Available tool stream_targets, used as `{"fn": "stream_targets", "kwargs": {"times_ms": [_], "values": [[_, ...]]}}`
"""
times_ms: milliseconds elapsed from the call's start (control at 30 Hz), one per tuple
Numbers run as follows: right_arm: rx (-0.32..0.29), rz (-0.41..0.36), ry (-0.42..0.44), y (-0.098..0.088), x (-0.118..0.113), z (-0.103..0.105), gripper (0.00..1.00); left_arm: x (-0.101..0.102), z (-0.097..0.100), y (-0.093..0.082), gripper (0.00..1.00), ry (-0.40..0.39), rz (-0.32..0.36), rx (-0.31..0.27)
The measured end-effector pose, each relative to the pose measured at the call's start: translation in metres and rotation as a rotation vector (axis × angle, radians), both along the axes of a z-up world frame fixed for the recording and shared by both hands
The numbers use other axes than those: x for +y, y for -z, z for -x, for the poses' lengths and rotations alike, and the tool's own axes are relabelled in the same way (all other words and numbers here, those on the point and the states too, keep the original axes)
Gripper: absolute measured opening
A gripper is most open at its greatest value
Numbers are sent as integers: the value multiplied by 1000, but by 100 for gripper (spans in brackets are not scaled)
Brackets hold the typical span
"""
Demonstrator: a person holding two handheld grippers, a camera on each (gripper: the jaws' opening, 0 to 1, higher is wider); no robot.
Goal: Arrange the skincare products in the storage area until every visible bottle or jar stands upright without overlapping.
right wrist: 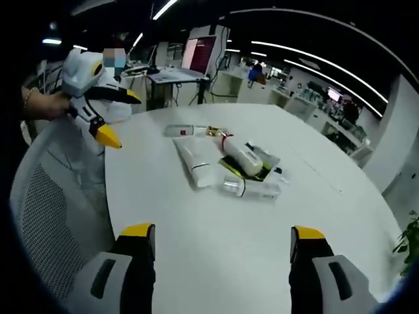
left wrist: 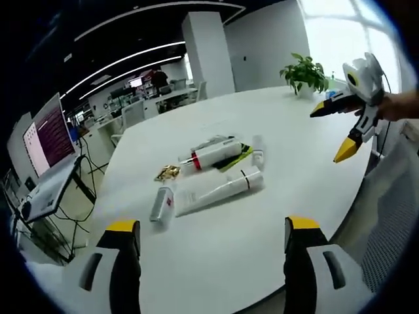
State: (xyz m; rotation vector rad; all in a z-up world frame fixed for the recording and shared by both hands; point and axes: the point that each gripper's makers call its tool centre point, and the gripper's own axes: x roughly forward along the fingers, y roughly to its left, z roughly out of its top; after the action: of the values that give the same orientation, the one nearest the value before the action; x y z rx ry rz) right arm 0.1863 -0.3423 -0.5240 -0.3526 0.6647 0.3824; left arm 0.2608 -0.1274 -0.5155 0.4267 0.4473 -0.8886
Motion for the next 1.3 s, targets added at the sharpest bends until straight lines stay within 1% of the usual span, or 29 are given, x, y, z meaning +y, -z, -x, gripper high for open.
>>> {"fn": "stream_targets", "kwargs": {"times_ms": [67, 200, 333, 533, 733, 933, 1133, 1300], "values": [[0, 10, -24, -3, 1, -9, 90, 1, -1, -2, 84, -9, 0, -9], [-6, 31, -59, -6, 2, -29, 89, 5, -3, -2, 82, -26, 5, -9], [4, 52, -92, -3, 2, -45, 87, 8, -5, -2, 82, -41, 1, -16], [28, 76, -151, 4, 6, -60, 84, 10, -7, -1, 81, -51, -13, -14], [28, 80, -188, 2, 11, -77, 81, 11, -7, 1, 81, -55, -25, -14], [23, 117, -236, 4, 12, -105, 76, 12, -7, 3, 80, -59, -40, -13], [28, 122, -269, 9, 14, -127, 75, 10, -6, 3, 81, -54, -47, -9], [38, 121, -288, 14, 15, -136, 74, 10, -4, 3, 80, -52, -53, -3]]}}
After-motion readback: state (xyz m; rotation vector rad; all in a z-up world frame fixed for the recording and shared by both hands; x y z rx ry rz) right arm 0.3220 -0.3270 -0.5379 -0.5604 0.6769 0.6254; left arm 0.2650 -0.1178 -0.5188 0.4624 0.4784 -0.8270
